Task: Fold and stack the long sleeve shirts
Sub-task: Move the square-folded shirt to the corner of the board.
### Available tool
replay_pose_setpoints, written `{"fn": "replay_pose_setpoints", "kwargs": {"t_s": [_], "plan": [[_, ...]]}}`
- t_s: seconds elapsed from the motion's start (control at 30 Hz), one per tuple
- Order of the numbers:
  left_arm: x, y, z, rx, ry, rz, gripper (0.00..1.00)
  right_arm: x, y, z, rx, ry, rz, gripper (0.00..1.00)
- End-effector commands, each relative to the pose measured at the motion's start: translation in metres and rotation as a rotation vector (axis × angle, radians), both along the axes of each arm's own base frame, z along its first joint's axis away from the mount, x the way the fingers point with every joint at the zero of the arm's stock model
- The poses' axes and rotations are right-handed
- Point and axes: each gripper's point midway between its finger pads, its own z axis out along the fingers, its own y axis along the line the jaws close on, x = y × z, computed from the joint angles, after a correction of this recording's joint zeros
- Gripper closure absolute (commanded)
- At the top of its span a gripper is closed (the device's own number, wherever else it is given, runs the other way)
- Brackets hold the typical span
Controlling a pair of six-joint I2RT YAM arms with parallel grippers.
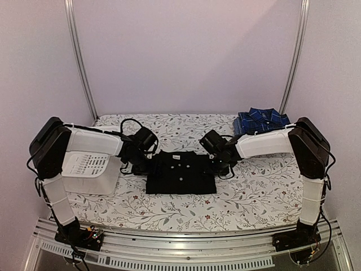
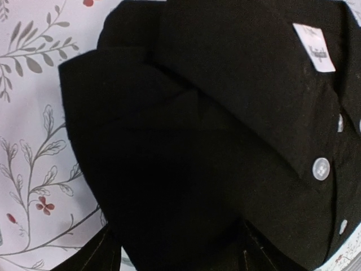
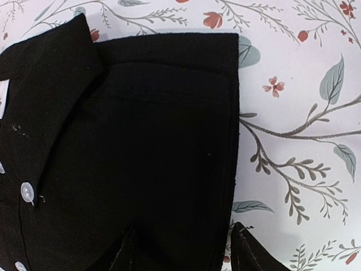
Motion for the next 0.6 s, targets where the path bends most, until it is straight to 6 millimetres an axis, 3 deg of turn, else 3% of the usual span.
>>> {"fn": "replay_pose_setpoints", "kwargs": {"t_s": [0.0, 0.13, 0.33, 0.4, 0.57], "plan": [[0.006, -0.003, -0.015, -0.023, 0.011, 0.007, 0.31, -0.002, -0.009, -0.022, -0.067, 0.040, 0.000, 0.46], [0.002, -0.017, -0.021, -0.085, 0.041, -0.006, 0.41, -0.006, -0.005, -0.027, -0.059, 0.057, 0.008, 0.53], [0.001, -0.028, -0.005, -0.127, 0.035, -0.020, 0.88, -0.003, 0.003, -0.007, -0.041, 0.033, 0.021, 0.90], [0.000, -0.028, 0.006, -0.126, 0.024, -0.024, 0.98, -0.003, 0.003, 0.004, -0.037, 0.025, 0.025, 0.97], [-0.010, -0.020, 0.039, -0.101, -0.007, -0.039, 1.00, -0.014, 0.009, 0.036, -0.011, -0.005, 0.059, 1.00]]}}
